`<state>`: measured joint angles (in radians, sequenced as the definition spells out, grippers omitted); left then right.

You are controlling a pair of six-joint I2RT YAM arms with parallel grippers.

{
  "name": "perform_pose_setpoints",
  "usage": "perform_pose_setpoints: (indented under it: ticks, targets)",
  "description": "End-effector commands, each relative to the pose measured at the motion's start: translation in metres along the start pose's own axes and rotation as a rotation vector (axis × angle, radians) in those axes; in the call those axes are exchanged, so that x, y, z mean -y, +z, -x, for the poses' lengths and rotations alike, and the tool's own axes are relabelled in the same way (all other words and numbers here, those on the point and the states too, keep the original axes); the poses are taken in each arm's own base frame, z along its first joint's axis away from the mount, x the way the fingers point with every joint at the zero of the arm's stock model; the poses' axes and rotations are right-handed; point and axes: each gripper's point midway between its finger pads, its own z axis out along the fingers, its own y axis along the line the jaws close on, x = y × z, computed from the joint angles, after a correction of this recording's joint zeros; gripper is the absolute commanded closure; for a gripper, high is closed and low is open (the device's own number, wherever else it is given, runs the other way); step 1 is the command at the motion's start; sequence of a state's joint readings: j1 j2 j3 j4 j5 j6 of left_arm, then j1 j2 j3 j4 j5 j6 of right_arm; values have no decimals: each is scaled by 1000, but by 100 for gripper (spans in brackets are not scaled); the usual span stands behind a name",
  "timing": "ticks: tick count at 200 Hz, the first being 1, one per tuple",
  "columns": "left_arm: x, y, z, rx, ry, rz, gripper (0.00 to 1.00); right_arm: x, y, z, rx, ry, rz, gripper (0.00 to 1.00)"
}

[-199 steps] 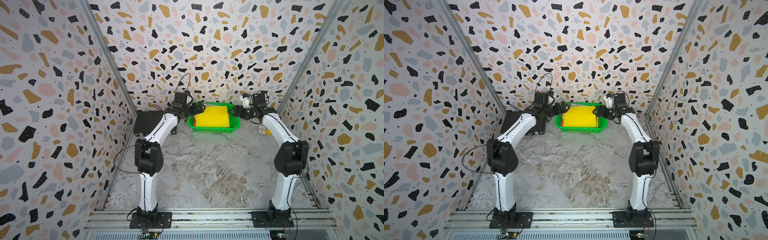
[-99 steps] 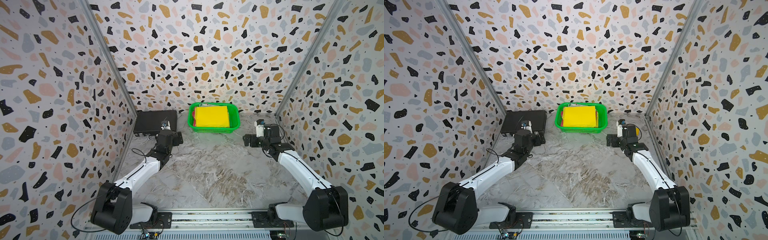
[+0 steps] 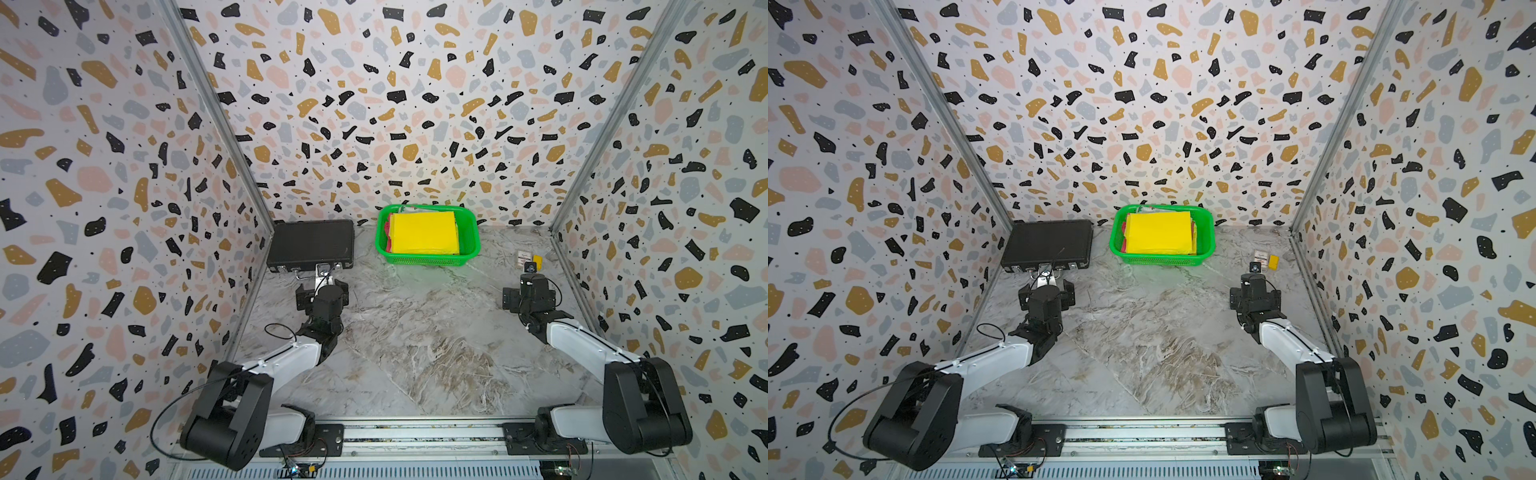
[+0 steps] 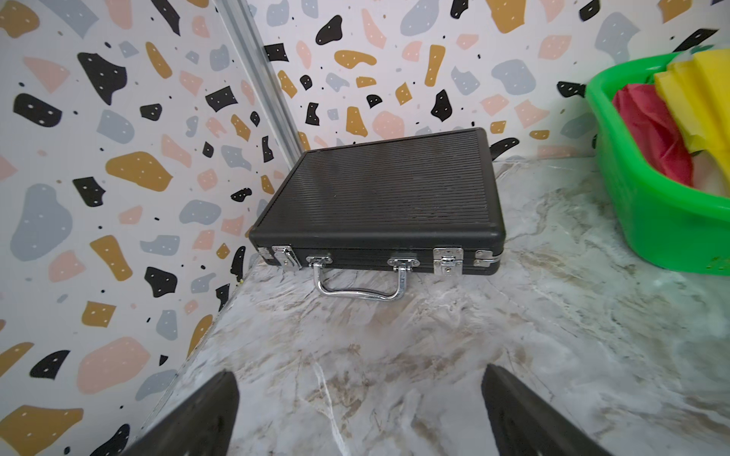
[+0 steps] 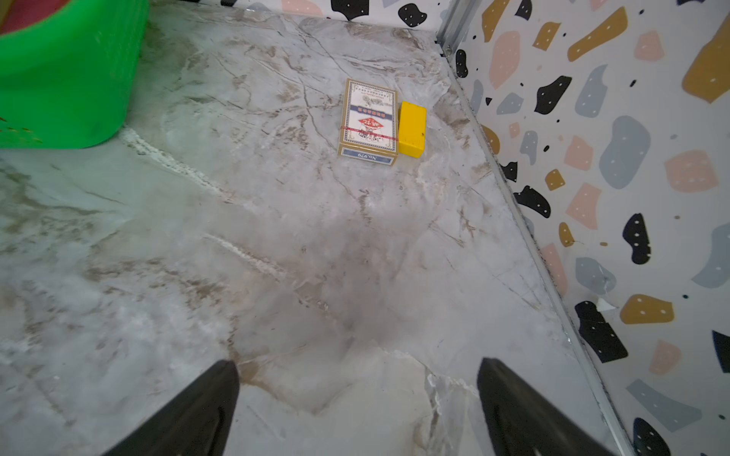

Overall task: Put the folded raincoat in the basket
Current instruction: Reset both arms

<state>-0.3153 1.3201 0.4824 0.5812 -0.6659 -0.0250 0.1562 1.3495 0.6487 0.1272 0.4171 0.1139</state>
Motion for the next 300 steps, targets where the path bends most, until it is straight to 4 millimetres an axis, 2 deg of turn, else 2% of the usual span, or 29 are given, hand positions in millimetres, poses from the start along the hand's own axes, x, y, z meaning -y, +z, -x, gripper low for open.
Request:
perform_pose_setpoints:
  ticks: [1, 20, 45, 84, 107, 126, 172, 193, 214, 238, 245, 252, 259, 266, 300]
  targets:
    - [-8, 2, 20, 95, -68, 45, 0, 15, 5, 13, 96, 34, -92, 0]
    - [0, 10, 12, 99, -67, 39, 1, 23, 9, 9, 109, 7, -153, 0]
    - [4, 9, 2, 137, -83, 10, 1, 28, 11, 6, 188, 26, -190, 0]
    - [-14, -14, 8, 240, -152, 16, 0, 15, 15, -1, 211, 2, -120, 0]
    - [-23, -26, 8, 156, -165, 5, 0, 7, 20, -4, 225, -14, -83, 0]
    - [-30, -35, 10, 135, -160, 2, 0, 9, 19, -5, 219, -11, -89, 0]
    - [-36, -45, -8, 114, -55, -2, 0, 10, 17, -5, 236, -6, -94, 0]
    - [-29, -49, -20, 143, -66, -53, 0, 11, 17, -4, 239, -4, -95, 0]
    - [-28, -43, -29, 156, -50, -35, 0, 10, 17, -5, 238, -4, -95, 0]
    - [-4, -25, -41, 142, 31, -87, 0, 11, 17, -5, 238, -4, -96, 0]
    - [-2, -20, -38, 178, 44, -72, 0, 11, 17, -5, 240, -3, -97, 0]
    - [-3, -21, -39, 203, 26, -69, 0, 11, 17, -5, 240, -3, -98, 0]
    - [5, -24, -49, 191, 29, -143, 0, 11, 17, -5, 239, -3, -99, 0]
    - [8, -23, -48, 192, 45, -159, 0, 11, 16, -5, 240, -2, -100, 0]
    - [10, -7, -50, 88, 46, -169, 1, 9, 17, -5, 234, -7, -92, 0]
